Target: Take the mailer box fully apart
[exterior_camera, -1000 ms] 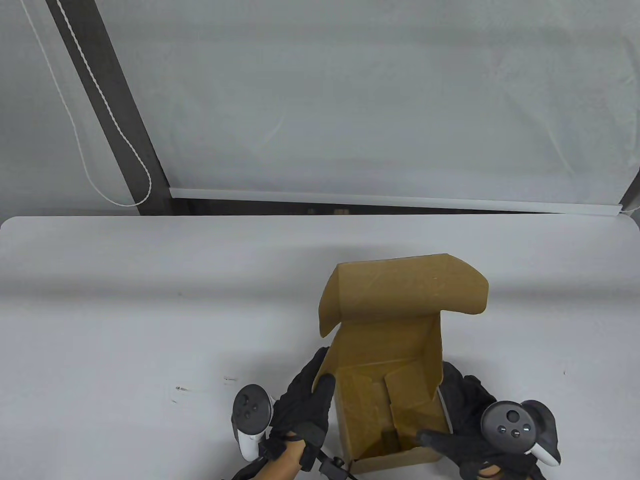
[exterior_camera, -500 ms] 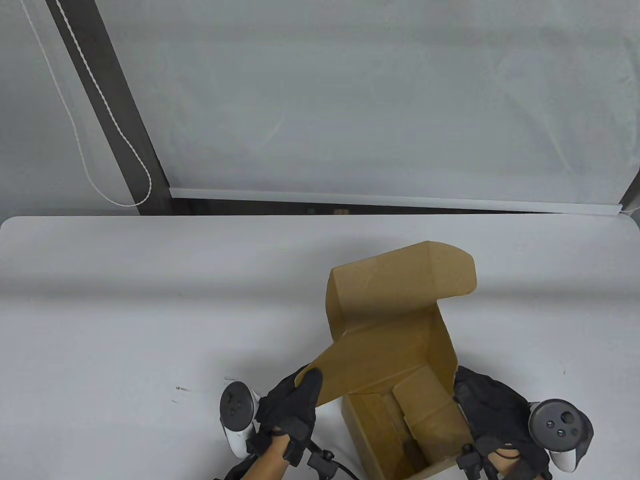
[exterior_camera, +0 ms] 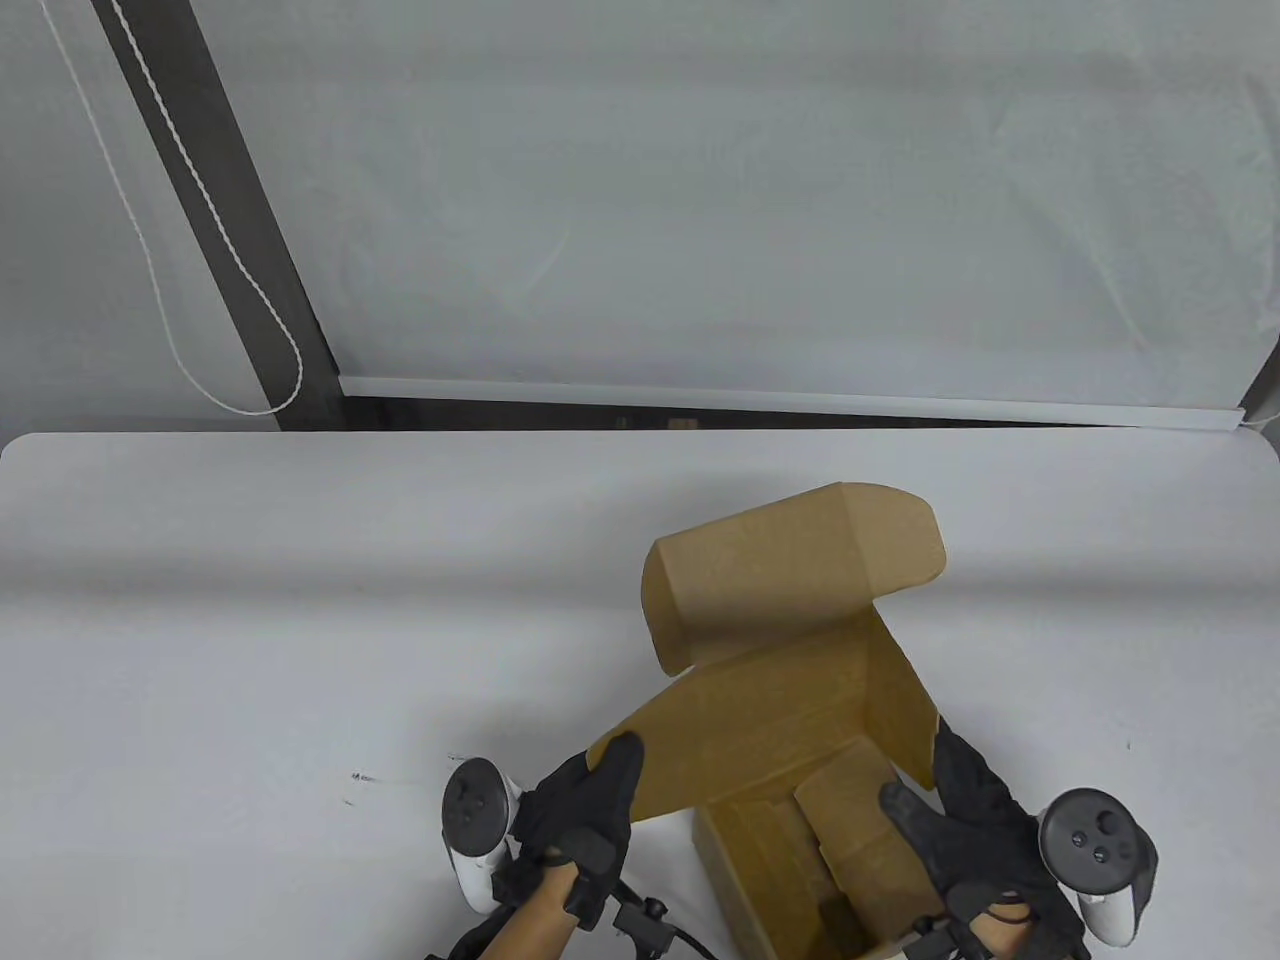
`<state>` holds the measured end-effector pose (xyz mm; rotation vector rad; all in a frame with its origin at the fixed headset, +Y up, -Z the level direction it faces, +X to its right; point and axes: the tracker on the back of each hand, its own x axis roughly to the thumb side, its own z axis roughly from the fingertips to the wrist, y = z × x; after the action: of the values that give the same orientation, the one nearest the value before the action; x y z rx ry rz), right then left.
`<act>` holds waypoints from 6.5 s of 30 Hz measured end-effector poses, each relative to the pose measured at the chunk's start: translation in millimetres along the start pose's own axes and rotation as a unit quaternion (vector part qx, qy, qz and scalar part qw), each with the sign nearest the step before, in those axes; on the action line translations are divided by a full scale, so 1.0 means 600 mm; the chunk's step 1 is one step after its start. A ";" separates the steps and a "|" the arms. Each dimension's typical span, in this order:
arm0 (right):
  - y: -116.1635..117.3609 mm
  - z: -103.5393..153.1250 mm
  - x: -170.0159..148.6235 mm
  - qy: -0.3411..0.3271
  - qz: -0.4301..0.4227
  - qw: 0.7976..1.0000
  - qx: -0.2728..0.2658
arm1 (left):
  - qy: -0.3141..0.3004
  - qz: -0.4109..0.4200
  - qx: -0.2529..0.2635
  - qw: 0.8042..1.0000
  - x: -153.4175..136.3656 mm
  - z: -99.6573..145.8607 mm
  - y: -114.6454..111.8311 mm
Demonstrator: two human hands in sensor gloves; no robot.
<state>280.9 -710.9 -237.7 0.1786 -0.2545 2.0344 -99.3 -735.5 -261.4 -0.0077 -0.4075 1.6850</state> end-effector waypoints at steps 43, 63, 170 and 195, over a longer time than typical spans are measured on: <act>0.036 -0.015 -0.061 0.166 0.151 0.955 0.197 | 0.002 -0.386 -0.362 0.848 -0.001 0.009 -0.146; -0.002 -0.025 -0.063 0.154 0.188 0.959 0.143 | 0.005 -0.422 -0.125 0.898 0.019 -0.005 -0.049; 0.029 -0.009 0.024 -0.098 0.222 0.968 0.060 | 0.227 -0.423 -0.207 0.853 -0.035 -0.003 -0.045; 0.149 0.017 0.054 -0.175 0.307 0.872 0.338 | 0.250 -0.331 -0.209 0.885 -0.051 -0.010 0.001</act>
<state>186.7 -725.9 -229.7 1.0232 0.2331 2.6474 -93.9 -763.2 -273.9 -0.5547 -0.3205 0.8455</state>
